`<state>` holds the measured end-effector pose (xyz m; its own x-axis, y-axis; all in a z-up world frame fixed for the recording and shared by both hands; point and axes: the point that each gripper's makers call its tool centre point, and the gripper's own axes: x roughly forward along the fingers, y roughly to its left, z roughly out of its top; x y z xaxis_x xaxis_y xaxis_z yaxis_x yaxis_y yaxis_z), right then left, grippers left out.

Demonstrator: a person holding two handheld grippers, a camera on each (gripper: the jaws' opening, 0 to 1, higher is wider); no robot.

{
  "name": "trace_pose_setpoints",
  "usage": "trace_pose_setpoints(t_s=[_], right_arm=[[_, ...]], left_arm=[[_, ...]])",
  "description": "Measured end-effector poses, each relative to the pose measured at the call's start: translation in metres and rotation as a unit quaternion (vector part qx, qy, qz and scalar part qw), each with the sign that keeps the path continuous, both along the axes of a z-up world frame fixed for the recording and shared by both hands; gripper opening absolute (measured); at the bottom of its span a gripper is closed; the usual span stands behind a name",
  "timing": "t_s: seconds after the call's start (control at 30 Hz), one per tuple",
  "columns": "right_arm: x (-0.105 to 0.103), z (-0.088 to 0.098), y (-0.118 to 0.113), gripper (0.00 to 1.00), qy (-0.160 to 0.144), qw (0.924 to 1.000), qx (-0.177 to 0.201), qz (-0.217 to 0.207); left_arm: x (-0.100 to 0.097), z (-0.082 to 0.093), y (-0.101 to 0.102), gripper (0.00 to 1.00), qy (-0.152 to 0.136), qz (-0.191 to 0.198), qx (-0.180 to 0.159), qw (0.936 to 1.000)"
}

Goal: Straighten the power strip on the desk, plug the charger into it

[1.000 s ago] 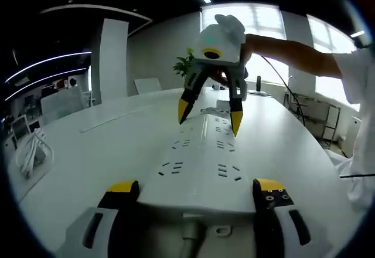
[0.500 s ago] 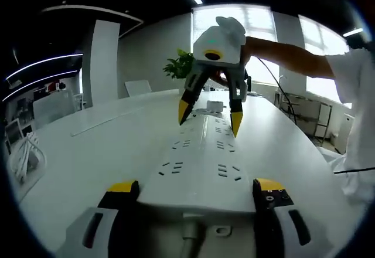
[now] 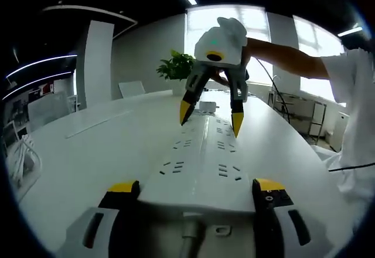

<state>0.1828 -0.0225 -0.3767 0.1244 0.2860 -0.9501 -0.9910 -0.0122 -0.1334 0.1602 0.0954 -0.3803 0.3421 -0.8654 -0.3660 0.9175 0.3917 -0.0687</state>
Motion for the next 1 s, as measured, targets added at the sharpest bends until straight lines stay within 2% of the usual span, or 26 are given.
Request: trace_pose_setpoints(t_s=[1.0], right_arm=[[-0.017,0.000,-0.006,0.61,-0.008,0.9989,0.009,-0.045]], left_arm=[[-0.006,-0.001,-0.005,0.79,-0.003,-0.039,0.000,0.9992]])
